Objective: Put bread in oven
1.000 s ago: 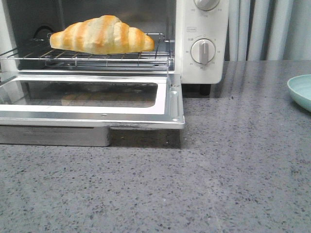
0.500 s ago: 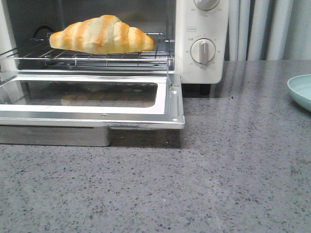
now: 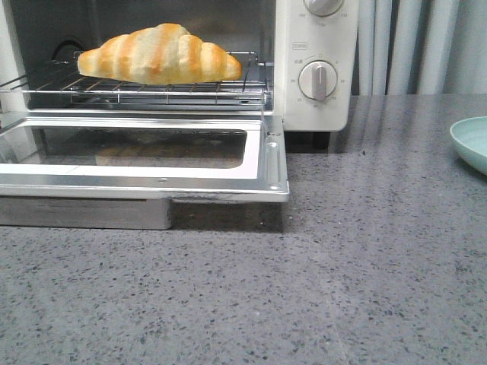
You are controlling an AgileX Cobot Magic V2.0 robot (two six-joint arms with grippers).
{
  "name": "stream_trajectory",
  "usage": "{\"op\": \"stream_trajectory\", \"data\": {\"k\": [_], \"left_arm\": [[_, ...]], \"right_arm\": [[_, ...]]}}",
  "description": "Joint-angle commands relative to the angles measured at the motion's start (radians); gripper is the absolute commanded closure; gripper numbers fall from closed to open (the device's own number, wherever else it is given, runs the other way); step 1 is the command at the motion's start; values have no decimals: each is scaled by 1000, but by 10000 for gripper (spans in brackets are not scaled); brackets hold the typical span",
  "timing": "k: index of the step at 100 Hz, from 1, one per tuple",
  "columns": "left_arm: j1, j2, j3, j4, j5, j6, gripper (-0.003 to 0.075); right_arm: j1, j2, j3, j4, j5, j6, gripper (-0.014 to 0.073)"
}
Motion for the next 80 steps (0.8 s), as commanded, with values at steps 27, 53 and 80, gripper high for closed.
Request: {"op": "stream_trajectory", "data": {"k": [27, 53, 80], "left_arm": [[45, 10, 116, 79, -182, -9, 741], [179, -70, 158, 42, -112, -21, 741], [177, -70, 158, 63, 86, -21, 741]], "right_arm": [[0, -23, 13, -21, -30, -13, 662], [0, -23, 13, -21, -30, -13, 662], [0, -23, 13, -21, -30, -13, 662]]}}
